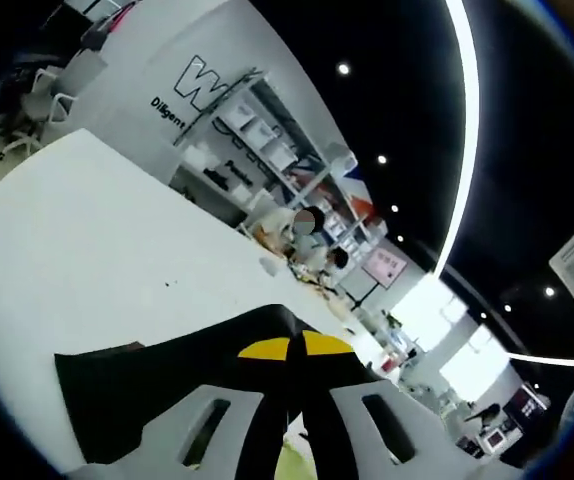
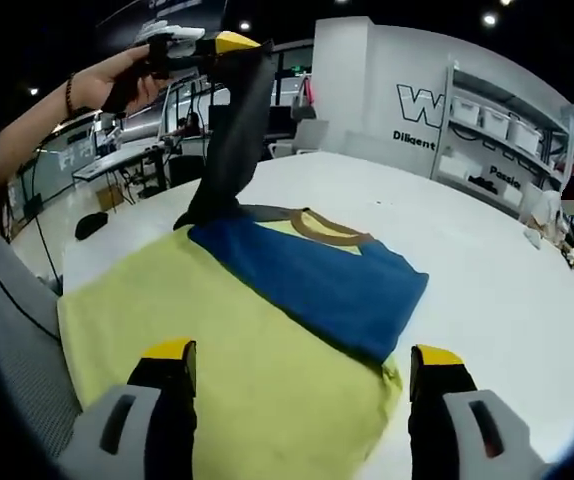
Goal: Fold the garment on the visible template until the final outline fits inside the template.
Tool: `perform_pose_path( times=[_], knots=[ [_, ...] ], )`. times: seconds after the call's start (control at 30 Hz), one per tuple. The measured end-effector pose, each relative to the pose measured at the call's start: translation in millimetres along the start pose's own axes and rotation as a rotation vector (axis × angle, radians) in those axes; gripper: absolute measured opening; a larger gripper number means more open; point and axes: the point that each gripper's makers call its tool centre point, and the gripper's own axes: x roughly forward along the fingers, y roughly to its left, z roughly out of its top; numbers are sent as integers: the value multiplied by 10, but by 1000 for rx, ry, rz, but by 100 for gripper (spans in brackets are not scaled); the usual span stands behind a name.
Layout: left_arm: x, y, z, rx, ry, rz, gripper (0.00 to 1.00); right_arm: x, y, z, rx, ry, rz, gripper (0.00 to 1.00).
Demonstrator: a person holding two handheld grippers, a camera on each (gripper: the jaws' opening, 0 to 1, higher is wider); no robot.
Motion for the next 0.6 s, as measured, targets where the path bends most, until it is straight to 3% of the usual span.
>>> perform_pose_path(
  times=[0.17, 0.23, 0.4, 0.53, 0.6],
  knots=[
    [221, -20, -228, -3, 38, -9, 0, 9, -17, -10, 6, 4, -3, 87],
    [293, -67, -417, -23, 90, -16, 0, 14, -12, -9, 4, 3, -1, 87],
    [416, -129, -777, -44, 120, -10, 0, 25, -2, -12, 7, 6, 0, 87],
    [503, -86, -914, -87, 131, -9, 0, 25, -12, -12, 18, 4, -2, 86],
    [572, -7, -1012, -87, 165, 7, 0, 30, -4, -24, 22, 9, 1, 85]
  ],
)
